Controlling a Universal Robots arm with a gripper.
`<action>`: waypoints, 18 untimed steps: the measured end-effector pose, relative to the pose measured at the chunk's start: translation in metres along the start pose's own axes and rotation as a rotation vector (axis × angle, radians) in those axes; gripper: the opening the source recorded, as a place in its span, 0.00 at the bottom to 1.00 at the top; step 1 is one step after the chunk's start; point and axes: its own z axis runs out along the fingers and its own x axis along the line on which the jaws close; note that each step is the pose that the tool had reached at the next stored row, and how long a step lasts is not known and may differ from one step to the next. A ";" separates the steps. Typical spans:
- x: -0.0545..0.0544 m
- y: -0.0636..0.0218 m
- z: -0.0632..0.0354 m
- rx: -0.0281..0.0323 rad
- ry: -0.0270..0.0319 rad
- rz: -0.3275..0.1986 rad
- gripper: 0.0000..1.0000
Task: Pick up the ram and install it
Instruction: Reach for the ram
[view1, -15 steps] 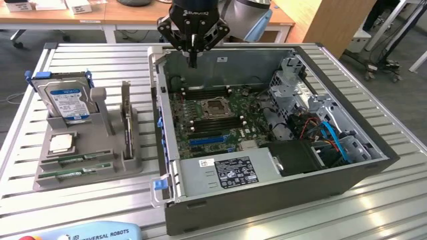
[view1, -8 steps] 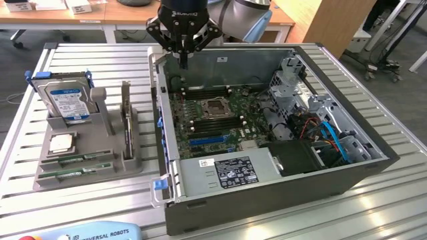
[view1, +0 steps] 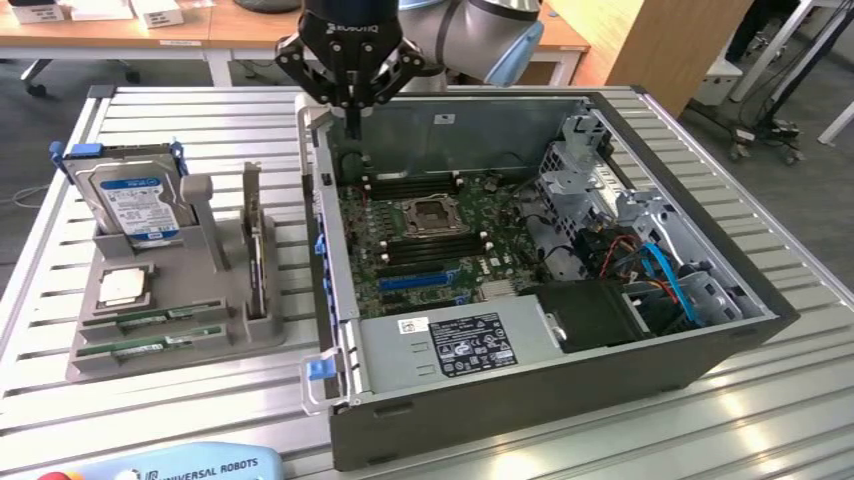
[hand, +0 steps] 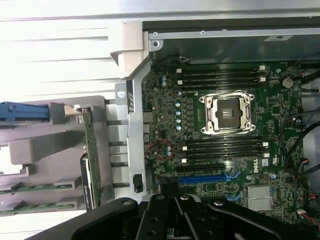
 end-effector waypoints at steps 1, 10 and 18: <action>0.002 -0.0001 0.0001 0.0000 0.0000 0.000 0.10; 0.016 -0.0013 0.0011 0.0000 0.0000 0.000 0.10; 0.031 -0.0024 0.0015 0.0000 0.0000 0.000 0.10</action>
